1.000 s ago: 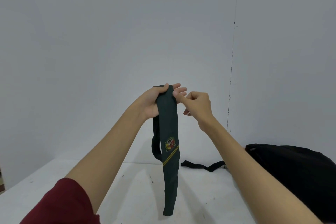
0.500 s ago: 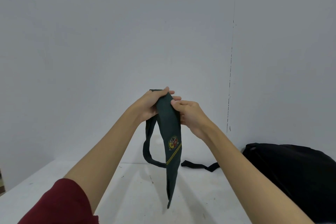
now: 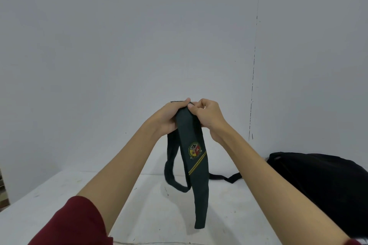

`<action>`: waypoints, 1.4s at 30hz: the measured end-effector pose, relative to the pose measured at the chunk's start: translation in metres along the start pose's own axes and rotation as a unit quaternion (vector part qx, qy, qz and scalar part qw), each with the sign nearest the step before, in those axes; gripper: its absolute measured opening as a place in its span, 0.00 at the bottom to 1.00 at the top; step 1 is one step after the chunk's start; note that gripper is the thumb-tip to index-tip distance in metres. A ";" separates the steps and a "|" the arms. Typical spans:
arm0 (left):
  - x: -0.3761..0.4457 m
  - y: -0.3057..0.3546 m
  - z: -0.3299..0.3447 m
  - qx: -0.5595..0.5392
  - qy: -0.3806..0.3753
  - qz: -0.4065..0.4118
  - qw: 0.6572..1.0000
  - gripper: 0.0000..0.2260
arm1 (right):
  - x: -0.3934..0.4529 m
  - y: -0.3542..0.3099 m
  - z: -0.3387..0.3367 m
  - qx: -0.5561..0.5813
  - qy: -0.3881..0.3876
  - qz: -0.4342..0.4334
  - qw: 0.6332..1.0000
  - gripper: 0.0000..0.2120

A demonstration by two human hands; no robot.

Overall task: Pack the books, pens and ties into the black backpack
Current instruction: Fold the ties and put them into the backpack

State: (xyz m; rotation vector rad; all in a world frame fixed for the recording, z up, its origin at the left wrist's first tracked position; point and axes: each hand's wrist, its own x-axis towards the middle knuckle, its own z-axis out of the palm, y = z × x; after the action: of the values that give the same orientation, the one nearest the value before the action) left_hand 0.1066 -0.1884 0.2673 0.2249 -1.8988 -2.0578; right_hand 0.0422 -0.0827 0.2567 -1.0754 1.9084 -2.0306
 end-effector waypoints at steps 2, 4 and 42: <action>-0.001 0.002 0.003 -0.015 0.008 -0.004 1.000 0.11 | -0.001 0.001 0.000 0.013 -0.007 0.005 1.000 0.14; 0.000 0.005 0.003 -0.015 0.005 -0.006 1.000 0.11 | -0.002 0.005 -0.001 0.015 -0.019 0.017 1.000 0.10; 0.010 -0.112 0.003 0.056 -0.037 0.041 0.997 0.08 | 0.013 -0.016 -0.060 0.069 -0.146 0.103 0.981 0.10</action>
State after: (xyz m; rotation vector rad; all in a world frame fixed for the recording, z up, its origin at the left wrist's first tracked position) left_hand 0.0812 -0.1825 0.1580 0.0967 -2.0356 -1.9342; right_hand 0.0029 -0.0388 0.2808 -1.0273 1.6330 -1.7543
